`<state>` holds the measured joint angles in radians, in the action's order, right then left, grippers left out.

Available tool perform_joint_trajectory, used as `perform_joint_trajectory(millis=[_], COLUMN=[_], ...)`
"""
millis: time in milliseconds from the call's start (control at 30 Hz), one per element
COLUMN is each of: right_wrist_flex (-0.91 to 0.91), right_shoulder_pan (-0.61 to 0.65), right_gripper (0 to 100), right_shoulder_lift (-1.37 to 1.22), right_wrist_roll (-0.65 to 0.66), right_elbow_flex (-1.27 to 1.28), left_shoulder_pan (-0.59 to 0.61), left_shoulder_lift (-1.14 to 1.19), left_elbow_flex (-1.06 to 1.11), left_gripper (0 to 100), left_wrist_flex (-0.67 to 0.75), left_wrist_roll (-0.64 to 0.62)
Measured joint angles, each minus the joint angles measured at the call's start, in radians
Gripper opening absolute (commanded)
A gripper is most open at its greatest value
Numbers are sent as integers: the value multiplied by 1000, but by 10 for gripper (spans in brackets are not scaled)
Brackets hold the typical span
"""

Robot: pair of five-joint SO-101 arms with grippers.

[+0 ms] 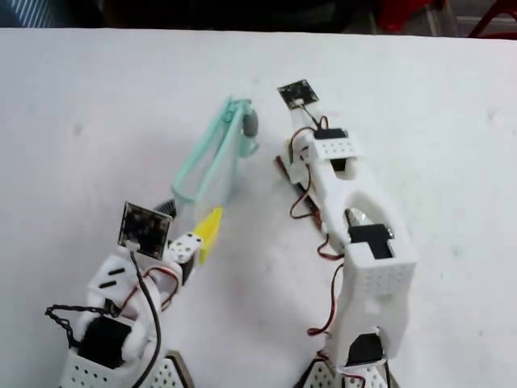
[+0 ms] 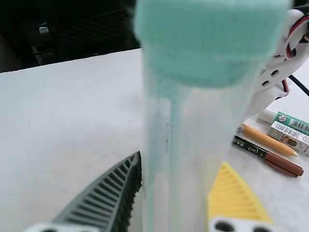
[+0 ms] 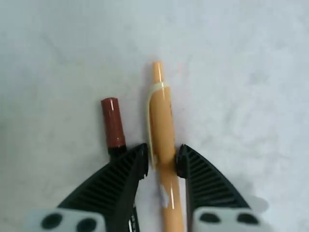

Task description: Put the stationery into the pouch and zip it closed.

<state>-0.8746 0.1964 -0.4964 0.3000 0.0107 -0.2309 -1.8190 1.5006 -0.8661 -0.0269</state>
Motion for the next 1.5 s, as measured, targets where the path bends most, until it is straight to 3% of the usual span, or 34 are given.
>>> perform_joint_trajectory(millis=[233,800,1500], right_wrist_flex=[-121,-158,-345], right_shoulder_pan=[-23,-26,-23], right_gripper=[14,17,17], right_shoulder_lift=[-101,-123,72], right_wrist_roll=[-49,-57,-58], right_elbow_flex=[-167,-212,-178], left_shoulder_pan=[0,0,0], left_shoulder_lift=[0,0,0], left_elbow_flex=[0,0,0], left_gripper=[217,217,217], left_wrist_flex=[0,0,0], left_wrist_roll=[0,0,0])
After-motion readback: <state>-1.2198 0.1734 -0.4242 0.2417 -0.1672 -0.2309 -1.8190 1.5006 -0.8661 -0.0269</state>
